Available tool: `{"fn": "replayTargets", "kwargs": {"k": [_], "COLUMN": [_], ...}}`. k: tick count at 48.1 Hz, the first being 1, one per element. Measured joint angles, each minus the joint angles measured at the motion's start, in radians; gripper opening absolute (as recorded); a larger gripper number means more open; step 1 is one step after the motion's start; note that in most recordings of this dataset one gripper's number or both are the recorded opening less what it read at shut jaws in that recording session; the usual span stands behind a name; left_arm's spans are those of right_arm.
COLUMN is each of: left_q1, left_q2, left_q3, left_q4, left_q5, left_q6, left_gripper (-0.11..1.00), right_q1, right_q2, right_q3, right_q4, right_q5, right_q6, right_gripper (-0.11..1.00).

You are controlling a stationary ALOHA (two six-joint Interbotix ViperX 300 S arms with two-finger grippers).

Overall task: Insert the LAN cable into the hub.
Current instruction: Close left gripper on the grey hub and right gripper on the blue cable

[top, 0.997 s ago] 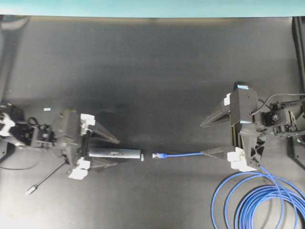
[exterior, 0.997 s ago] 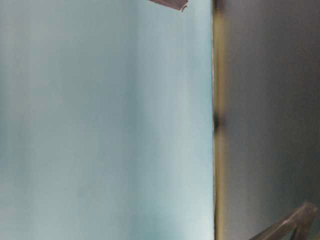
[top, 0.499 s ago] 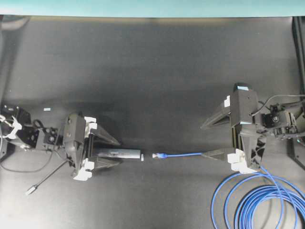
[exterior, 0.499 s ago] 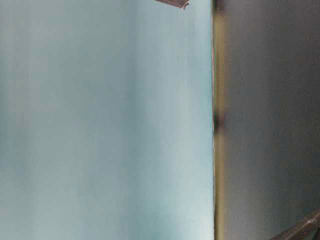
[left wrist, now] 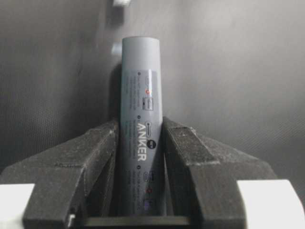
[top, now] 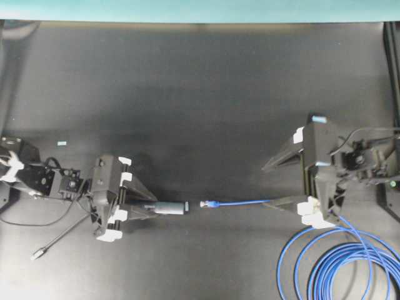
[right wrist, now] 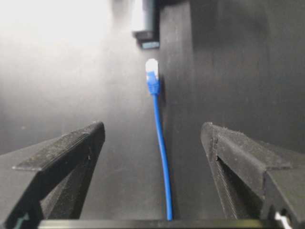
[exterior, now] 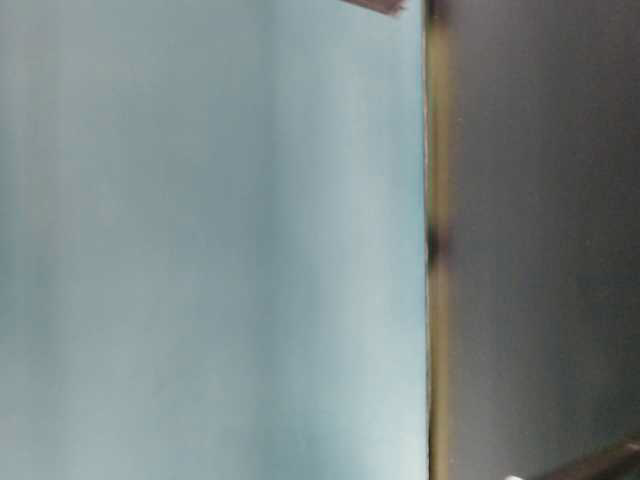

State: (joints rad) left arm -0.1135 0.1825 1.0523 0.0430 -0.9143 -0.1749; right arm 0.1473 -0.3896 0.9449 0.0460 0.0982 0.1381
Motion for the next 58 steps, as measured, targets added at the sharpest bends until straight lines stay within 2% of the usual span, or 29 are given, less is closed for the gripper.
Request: {"fn": "replayTargets", "kwargs": {"k": [6,17,22,35,52,58], "left_q1": [0.006,0.028,0.026,0.021,0.011,0.012], "left_q2": [-0.091,-0.265,-0.33,-0.397,-0.399,-0.4], "left_q3": [-0.038,-0.11,-0.12,-0.104,-0.104,-0.104], "left_q4": [0.0,0.0,0.0,0.0,0.0,0.0], "left_q5": [0.164,0.571,0.701,0.739,0.738,0.739], "left_q6": [0.0,0.0,0.0,-0.006,-0.008,-0.008], "left_gripper": [0.28,0.28,0.28,0.28,0.28,0.28], "right_q1": [0.005,0.008,0.009,0.009,0.018,0.02], "right_q2": [0.057,0.206,0.27,0.431,0.543,0.568], "right_q3": [0.003,-0.012,-0.026,-0.077,-0.137,-0.143], "right_q4": [0.002,0.002,0.0,0.0,0.0,0.0], "right_q5": [-0.044,-0.149,-0.201,-0.307,-0.324,-0.324], "right_q6": [0.0,-0.002,-0.003,-0.002,-0.002,-0.002], "right_gripper": [0.79,0.79,0.79,0.79,0.78,0.74]}}
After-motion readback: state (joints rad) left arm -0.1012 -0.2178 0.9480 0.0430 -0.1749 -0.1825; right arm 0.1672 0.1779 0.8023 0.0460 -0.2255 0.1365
